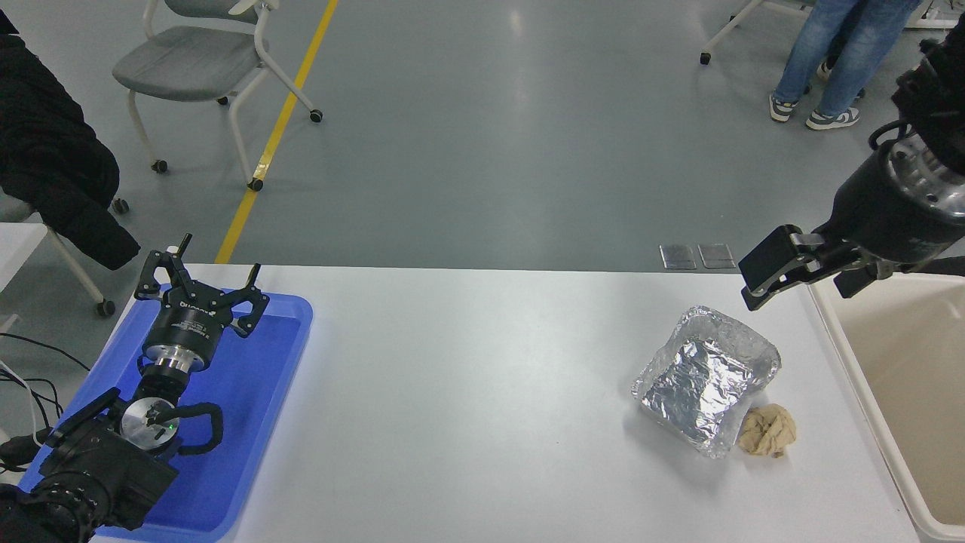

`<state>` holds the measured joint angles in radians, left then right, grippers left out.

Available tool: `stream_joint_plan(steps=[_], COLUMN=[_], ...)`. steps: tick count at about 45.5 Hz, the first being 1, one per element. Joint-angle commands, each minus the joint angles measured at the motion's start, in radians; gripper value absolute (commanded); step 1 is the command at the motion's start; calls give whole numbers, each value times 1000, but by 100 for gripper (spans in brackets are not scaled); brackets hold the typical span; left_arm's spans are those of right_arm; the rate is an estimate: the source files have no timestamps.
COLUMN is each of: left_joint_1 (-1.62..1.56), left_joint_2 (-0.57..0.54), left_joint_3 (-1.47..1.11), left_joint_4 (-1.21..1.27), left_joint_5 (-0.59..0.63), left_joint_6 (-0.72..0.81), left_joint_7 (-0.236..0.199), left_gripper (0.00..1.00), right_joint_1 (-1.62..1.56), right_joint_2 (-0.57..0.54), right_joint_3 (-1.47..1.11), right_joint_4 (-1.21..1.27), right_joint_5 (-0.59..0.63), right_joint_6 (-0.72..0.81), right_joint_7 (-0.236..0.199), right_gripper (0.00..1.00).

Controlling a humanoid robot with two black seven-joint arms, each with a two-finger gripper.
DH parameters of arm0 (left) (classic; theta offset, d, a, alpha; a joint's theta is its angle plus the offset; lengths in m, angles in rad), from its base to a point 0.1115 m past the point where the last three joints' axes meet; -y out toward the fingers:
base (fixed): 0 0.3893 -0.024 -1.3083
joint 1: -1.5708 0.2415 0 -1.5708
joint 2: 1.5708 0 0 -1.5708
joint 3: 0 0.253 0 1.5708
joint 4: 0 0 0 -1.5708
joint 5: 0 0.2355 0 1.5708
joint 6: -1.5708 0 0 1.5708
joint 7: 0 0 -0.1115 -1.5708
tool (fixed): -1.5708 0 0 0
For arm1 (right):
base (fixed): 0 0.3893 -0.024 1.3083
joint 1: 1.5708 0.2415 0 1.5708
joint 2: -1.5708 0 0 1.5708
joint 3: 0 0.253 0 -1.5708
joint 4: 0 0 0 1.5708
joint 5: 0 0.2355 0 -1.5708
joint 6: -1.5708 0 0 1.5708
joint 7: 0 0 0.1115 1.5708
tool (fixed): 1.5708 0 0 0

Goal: Pick up foil plate and place in dustbin

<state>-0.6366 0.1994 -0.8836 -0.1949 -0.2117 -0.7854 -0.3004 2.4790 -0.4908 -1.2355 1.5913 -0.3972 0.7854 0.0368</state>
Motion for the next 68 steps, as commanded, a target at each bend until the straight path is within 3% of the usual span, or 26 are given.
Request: stream_joint_plan(steps=[1, 31, 49, 56, 68], left_joint_1=[0, 0, 0, 0, 0], left_joint_2=[-1, -1, -1, -1, -1], left_joint_3=[-2, 0, 0, 0, 0], left_joint_4=[0, 0, 0, 0, 0], left_joint_5=[-2, 0, 0, 0, 0], left_joint_6=[0, 0, 0, 0, 0], left_joint_7=[0, 0, 0, 0, 0], left_gripper=[100, 100, 100, 100, 100], right_joint_1=[8, -284, -765, -951, -1201], right_joint_2=[-21, -46, -58, -54, 12], right_joint_3=[1, 22, 218, 324, 461], right_joint_4=[-2, -197, -519, -645, -786], right_joint_5=[0, -60, -64, -124, -143], right_joint_6=[0, 0, -118, -169, -340], right_joint_7=[0, 0, -1, -3, -83], right_gripper=[100, 100, 100, 100, 100])
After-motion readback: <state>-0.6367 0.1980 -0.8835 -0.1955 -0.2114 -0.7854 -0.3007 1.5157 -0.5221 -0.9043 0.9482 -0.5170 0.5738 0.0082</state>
